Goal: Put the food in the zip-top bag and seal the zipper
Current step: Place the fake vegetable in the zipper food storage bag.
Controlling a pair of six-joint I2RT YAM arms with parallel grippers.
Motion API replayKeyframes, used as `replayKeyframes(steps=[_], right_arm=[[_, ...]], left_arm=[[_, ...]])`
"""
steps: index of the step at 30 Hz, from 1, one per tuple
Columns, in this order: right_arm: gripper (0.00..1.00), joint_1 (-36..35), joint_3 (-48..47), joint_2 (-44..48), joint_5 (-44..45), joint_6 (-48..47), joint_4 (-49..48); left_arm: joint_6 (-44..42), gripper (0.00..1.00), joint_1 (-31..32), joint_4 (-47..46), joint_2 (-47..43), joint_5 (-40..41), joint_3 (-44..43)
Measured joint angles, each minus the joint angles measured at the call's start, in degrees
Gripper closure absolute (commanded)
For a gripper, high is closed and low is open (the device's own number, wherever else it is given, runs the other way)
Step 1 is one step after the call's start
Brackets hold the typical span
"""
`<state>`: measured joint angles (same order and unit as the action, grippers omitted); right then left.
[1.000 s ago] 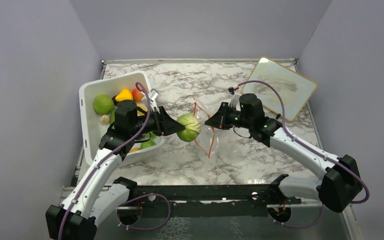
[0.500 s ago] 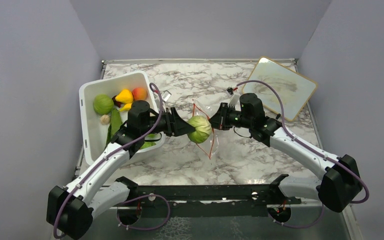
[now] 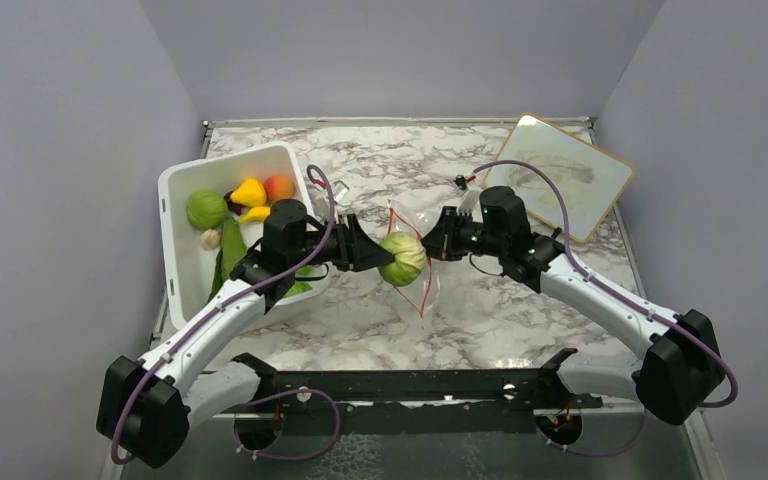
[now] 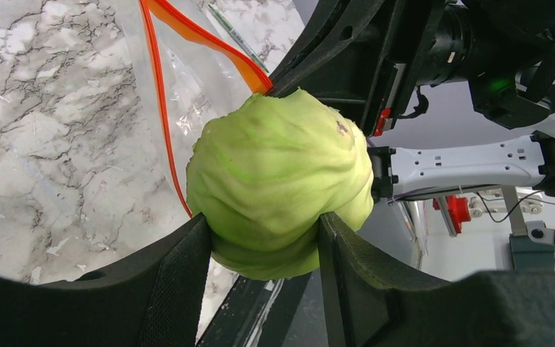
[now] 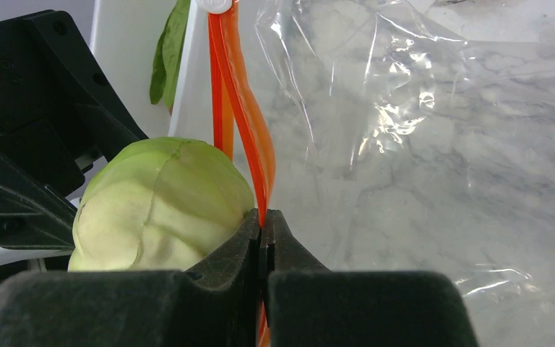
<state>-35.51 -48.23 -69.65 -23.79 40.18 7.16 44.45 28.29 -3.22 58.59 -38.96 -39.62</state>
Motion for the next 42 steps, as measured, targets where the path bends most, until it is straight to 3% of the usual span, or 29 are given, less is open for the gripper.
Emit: replayKeyframes(steps=[14,29,34,42], right_arm=[[0.99,0.0,0.0,3.8,6.5,-2.4,4.4],[0.99,-0.5,-0.3,4.1,1.9,-2.4,1.2],[0.99,-0.5,-0.3,3.4,0.6,-2.2,-0.1],[0.99,-0.5,-0.3,3.1,0.0,-1.1,-2.1]], left_arm=[[-5.1,0.81,1.0,4.0,2.9,4.6,-1.4],[-8.8,0.8,3.6,10.9,7.4,14.0,-4.5],[-7.8,0.71,5.3,11.1,7.4,14.4,-5.3],[-5.6,0.35,7.8,11.0,7.4,14.7,-5.7]])
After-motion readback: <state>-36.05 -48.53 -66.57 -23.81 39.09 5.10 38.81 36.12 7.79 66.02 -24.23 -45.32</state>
